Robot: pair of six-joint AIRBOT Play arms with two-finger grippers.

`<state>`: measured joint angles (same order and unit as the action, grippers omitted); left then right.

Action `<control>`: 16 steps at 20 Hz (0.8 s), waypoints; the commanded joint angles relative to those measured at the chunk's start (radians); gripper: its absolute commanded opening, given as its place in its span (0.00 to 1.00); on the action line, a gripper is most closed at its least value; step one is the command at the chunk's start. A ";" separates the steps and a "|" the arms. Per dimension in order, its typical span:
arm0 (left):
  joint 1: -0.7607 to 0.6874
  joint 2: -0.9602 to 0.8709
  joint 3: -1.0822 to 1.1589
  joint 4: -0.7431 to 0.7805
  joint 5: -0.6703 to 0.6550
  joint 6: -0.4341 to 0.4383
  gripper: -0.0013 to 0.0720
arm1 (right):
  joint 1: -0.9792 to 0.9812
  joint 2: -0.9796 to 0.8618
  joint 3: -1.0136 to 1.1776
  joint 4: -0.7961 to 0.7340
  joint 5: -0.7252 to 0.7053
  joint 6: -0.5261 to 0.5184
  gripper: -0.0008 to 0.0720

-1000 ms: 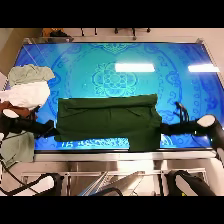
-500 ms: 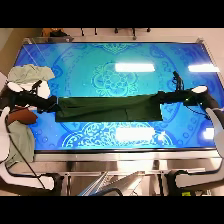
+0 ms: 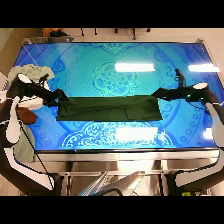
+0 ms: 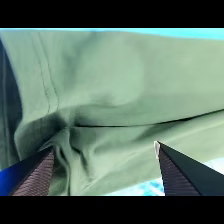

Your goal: Fold the shirts.

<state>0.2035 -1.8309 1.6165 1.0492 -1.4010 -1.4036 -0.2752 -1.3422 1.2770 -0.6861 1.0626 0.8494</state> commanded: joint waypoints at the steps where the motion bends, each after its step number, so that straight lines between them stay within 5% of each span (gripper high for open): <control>1: 0.020 0.023 0.111 0.004 -0.045 -0.019 0.96 | -0.065 0.010 0.018 -0.123 0.066 0.087 0.99; 16: -0.060 0.093 0.154 -0.003 -0.098 -0.042 0.96 | -0.084 -0.125 0.020 -0.112 0.171 0.046 0.98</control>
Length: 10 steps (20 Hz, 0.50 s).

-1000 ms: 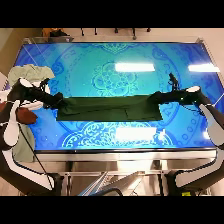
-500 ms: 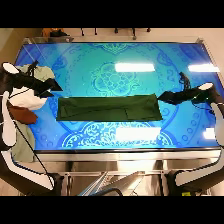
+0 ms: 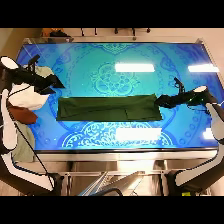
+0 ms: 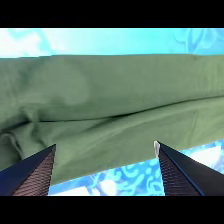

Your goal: Fold the shirts.

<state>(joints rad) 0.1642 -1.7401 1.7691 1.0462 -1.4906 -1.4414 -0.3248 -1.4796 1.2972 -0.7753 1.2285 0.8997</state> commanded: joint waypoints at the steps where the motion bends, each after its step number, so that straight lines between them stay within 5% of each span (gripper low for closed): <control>1: -0.029 0.002 0.001 0.000 -0.008 -0.008 0.96 | -0.056 0.031 0.000 -0.004 0.024 -0.020 0.99; 10: -0.065 0.002 0.001 0.000 0.006 -0.034 0.96 | -0.030 0.083 -0.001 0.080 0.137 -0.060 0.99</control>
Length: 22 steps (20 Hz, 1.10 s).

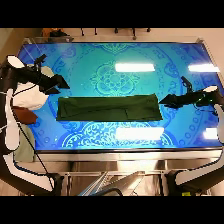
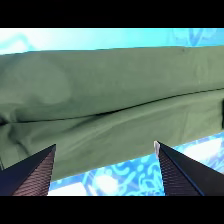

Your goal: Fold the shirts.

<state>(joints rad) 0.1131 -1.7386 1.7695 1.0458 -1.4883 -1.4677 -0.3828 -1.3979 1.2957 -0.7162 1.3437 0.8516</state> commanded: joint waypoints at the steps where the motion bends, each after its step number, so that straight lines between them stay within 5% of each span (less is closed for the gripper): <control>1: -0.014 0.000 0.001 0.000 0.004 -0.008 0.96 | 0.035 -0.007 0.001 0.021 0.017 -0.011 0.99; 15: -0.021 -0.001 0.000 0.000 0.022 -0.007 0.96 | 0.074 -0.097 0.001 0.021 -0.106 0.058 0.98; 22: -0.108 -0.001 -0.001 0.000 0.036 0.010 0.96 | 0.132 -0.153 0.001 0.021 0.014 0.036 0.96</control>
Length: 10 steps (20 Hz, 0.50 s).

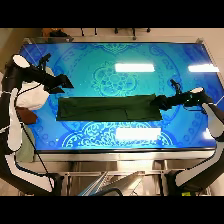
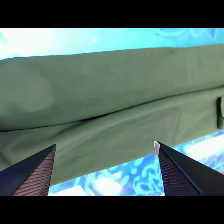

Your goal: Fold the shirts.

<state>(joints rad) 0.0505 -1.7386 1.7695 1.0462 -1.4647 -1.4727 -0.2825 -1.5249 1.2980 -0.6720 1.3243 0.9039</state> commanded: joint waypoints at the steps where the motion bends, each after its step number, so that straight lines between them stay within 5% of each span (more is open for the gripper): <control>1: -0.076 -0.002 -0.001 0.000 0.029 0.016 0.77 | 0.049 -0.031 -0.002 -0.023 0.031 -0.018 0.75; 3: -0.131 -0.016 -0.001 0.000 0.065 0.017 0.03 | 0.073 -0.030 0.000 -0.011 0.031 -0.045 0.28; 4: -0.161 -0.032 -0.001 -0.001 0.082 0.016 0.04 | 0.074 -0.023 0.006 0.001 0.040 -0.050 0.15; 6: -0.231 -0.075 0.000 -0.016 0.108 0.016 0.04 | 0.073 0.011 0.049 0.007 0.070 -0.050 0.04; 10: -0.426 -0.225 0.000 -0.126 0.272 0.017 0.04 | 0.072 0.138 0.189 0.002 0.164 0.022 0.04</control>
<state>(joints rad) -0.2485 -1.8725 1.7695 0.9913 -1.3178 -1.4578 -0.2131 -1.4612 1.4052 -0.6830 1.4151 0.8825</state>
